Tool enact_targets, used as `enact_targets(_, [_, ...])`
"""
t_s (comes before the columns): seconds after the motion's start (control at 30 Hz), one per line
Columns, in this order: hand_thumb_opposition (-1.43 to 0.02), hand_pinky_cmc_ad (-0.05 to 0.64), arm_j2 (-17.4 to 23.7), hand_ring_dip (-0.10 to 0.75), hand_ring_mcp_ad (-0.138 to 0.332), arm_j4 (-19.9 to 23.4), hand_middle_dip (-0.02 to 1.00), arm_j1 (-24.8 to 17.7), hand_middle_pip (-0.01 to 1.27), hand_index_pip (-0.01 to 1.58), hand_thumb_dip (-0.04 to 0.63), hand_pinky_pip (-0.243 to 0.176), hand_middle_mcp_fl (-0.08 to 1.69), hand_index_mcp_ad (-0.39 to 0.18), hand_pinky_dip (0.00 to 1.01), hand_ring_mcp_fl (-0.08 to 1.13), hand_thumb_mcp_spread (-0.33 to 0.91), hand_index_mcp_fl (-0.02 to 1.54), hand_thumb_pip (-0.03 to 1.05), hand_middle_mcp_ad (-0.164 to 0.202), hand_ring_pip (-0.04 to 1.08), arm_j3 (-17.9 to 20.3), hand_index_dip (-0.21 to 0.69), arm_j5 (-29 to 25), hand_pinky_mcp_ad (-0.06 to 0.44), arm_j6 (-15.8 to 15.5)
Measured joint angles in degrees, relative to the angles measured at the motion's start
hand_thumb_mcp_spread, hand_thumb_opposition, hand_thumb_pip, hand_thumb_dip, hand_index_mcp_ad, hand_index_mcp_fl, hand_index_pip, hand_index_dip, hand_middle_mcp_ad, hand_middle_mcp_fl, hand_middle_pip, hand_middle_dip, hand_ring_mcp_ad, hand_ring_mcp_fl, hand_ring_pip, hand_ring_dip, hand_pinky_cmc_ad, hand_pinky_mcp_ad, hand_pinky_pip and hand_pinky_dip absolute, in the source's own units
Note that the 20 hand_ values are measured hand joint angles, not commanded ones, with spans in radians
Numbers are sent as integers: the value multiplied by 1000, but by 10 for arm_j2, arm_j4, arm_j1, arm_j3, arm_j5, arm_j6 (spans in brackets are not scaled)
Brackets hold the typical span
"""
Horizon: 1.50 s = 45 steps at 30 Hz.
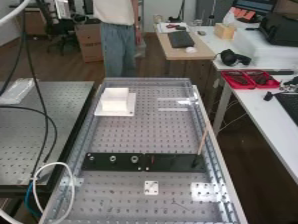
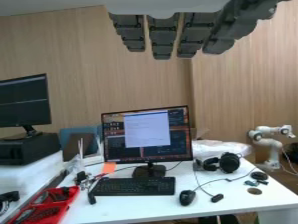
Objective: Grab the larger nut and place it in the white container
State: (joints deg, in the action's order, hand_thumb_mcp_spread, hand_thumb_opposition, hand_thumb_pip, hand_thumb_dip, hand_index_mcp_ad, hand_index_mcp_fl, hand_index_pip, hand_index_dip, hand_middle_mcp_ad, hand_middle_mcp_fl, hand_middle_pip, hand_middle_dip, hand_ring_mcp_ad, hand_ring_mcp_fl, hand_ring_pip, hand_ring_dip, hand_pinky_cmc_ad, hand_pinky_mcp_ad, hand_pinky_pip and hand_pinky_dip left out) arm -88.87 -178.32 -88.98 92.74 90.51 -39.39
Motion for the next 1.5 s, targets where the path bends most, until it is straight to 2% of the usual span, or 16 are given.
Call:
enact_targets(0.07, [5, 61, 0, 16, 65, 2, 26, 1, 12, 9, 7, -10, 23, 2, 16, 7, 0, 10, -2, 77, 10, 2, -9, 1, 51, 2])
enact_targets(0.13, [-3, 51, 0, 16, 51, 4, 26, 2, 14, 5, 2, -10, 23, 10, 19, 7, -5, 10, 2, 56, 10, 5, -9, 1, 52, 3])
enact_targets(0.17, [-19, 51, 0, 19, 51, 6, 31, 2, 17, 9, 3, -10, 23, 14, 30, 7, 24, 10, 47, 47, 10, 7, -9, 0, 51, 3])
enact_targets(0.2, [-103, 51, 0, 17, 54, 7, 33, 2, 23, 9, 21, -10, 21, 16, 63, 7, 87, 12, 195, 45, 9, 9, -9, -1, 54, 3])
enact_targets(0.23, [-176, 47, -1, 28, 56, 10, 51, 2, 38, 17, 37, -12, 24, 12, 106, 2, 147, 14, 283, 45, 14, 12, -9, -2, 65, 3])
enact_targets(0.27, [-239, 63, -1, 38, 63, 10, 65, 3, 54, 23, 51, -10, 23, 10, 157, 7, 176, 14, 311, 49, 33, 13, -9, -3, 84, 4])
enact_targets(0.3, [-344, 110, -1, 59, 58, 12, 96, 3, 72, 24, 52, -12, 23, 7, 232, 7, 187, 10, 304, 45, 21, 15, -9, -3, 119, 6])
enact_targets(0.37, [-443, 164, -1, 73, 89, 14, 120, 4, 75, 37, 51, -28, 16, -5, 309, 7, 215, 9, 311, 49, 37, 17, -9, -3, 164, 7])
enact_targets(0.4, [-494, 183, -1, 84, 87, 15, 131, 4, 87, 49, 49, -30, 23, -10, 340, 7, 223, 12, 328, 45, 44, 17, -9, -3, 185, 7])
enact_targets(0.5, [-590, 260, 0, 103, 136, 16, 164, 5, 105, 54, 51, -47, 17, -12, 415, 3, 229, 10, 367, 45, 52, 17, -9, -1, 248, 7])
enact_targets(0.53, [-604, 262, 1, 113, 138, 16, 176, 5, 108, 63, 54, -61, 23, -12, 429, 5, 229, 12, 367, 45, 79, 17, -9, -1, 253, 6])
enact_targets(0.77, [-679, 351, 1, 134, 168, 13, 206, 6, 124, 82, 51, -79, 21, -12, 504, 5, 227, 23, 386, 54, 87, 15, 0, 1, 314, 4])
enact_targets(0.87, [-695, 363, 1, 134, 188, 13, 206, 6, 124, 87, 51, -86, 19, -10, 518, 5, 227, 24, 391, 58, 87, 14, 0, 1, 309, 1])
enact_targets(0.93, [-695, 363, 2, 134, 188, 15, 208, 6, 126, 84, 51, -91, 24, -10, 524, 5, 227, 24, 393, 56, 84, 14, 0, 1, 326, 1])
enact_targets(1.2, [-714, 379, 4, 141, 183, 24, 218, 5, 133, 87, 51, -96, 17, -12, 538, 5, 222, 24, 396, 73, 91, 25, 0, -12, 330, -1])
enact_targets(1.5, [-744, 396, 6, 143, 197, 52, 222, 2, 133, 87, 68, -103, 14, -10, 536, 2, 227, 24, 450, 75, 91, 74, -2, -52, 330, 14])
